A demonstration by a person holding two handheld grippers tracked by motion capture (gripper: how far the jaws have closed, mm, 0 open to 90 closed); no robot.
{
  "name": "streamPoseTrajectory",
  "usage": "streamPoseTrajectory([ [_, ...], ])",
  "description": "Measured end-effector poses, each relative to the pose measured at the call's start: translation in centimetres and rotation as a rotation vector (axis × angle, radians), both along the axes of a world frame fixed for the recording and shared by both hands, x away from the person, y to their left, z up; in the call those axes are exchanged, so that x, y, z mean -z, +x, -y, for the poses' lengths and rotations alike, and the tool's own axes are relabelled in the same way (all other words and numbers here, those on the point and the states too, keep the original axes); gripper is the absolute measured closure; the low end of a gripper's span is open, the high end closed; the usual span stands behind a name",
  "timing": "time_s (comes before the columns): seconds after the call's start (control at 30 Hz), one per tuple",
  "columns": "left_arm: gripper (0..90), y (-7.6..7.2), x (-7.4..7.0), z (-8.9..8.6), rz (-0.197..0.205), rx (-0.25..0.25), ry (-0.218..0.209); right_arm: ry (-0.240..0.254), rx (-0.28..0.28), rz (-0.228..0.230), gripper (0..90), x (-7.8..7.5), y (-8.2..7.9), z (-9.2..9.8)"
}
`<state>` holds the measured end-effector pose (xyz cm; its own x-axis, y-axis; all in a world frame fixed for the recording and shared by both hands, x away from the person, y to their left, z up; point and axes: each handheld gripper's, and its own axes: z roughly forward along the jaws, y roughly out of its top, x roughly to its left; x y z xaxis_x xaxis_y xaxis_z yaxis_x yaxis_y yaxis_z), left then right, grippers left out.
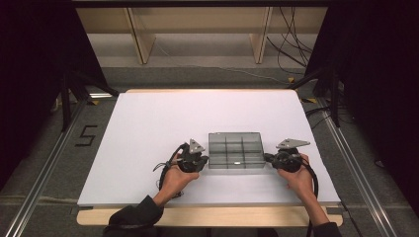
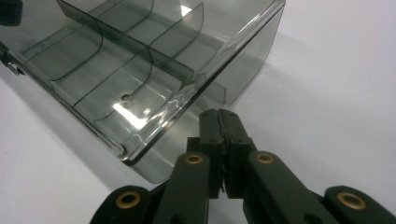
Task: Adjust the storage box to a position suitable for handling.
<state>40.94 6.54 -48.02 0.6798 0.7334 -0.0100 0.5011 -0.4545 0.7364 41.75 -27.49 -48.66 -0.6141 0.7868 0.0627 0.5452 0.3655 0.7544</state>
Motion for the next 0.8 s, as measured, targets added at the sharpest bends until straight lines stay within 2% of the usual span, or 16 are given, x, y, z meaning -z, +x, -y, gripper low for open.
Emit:
streamPoseTrajectory([
  [0.07,89.0,-0.1,0.0,0.0,-0.007,-0.007,-0.010,0.004,0.006,-0.008,90.0,0.0,-0.1,0.0],
  [0.3,89.3,-0.5,-0.3,0.0,-0.008,-0.004,0.008,0.031,0.024,-0.029,90.0,0.1,-0.2,0.0],
  [0.33,89.3,-0.5,-0.2,0.0,-0.013,-0.011,-0.006,0.035,0.020,-0.028,90.0,0.0,-0.4,-0.1],
  [0.37,89.3,-0.6,-0.2,-0.1,-0.007,-0.006,0.003,0.052,0.018,-0.022,90.0,0.0,-0.4,-0.2],
  [0.4,89.3,-0.6,-0.3,-0.2,-0.002,0.003,0.013,0.046,0.010,-0.027,90.0,-0.1,-0.5,-0.2],
  [0.5,89.3,-1.1,-0.1,-0.2,0.016,-0.012,0.015,0.036,0.013,-0.019,90.0,-0.1,-0.7,-0.4],
  [0.53,89.3,-1.2,-0.2,-0.3,0.021,0.000,0.023,0.061,0.020,-0.044,90.0,-0.1,-0.9,-0.6],
  [0.57,89.4,-1.3,-0.3,-0.5,0.018,0.008,0.037,0.032,0.002,-0.013,90.0,-0.1,-0.8,-0.5],
  [0.6,89.3,-1.4,-0.2,-0.4,0.018,-0.003,0.028,0.031,0.003,-0.008,90.0,-0.1,-0.9,-0.6],
  [0.63,89.4,-1.5,-0.2,-0.4,0.019,-0.007,0.027,0.041,0.002,-0.015,90.0,0.0,-1.0,-0.7],
  [0.67,89.4,-1.6,-0.2,-0.4,0.021,-0.020,0.021,0.063,0.024,-0.038,90.0,0.0,-1.3,-0.8],
  [0.7,89.4,-1.7,-0.1,-0.3,0.025,-0.020,0.014,0.049,0.018,-0.037,90.0,0.0,-1.2,-0.7],
  [0.73,89.4,-1.8,-0.1,-0.2,0.031,-0.027,0.007,0.064,0.010,-0.051,90.0,0.2,-1.3,-0.7],
  [0.77,89.4,-1.8,-0.2,-0.4,0.025,-0.003,0.031,0.063,0.004,-0.059,90.0,0.1,-1.4,-0.6],
  [0.8,89.4,-1.9,-0.2,-0.4,0.027,-0.008,0.027,0.068,0.014,-0.048,90.0,0.3,-1.6,-0.7],
])
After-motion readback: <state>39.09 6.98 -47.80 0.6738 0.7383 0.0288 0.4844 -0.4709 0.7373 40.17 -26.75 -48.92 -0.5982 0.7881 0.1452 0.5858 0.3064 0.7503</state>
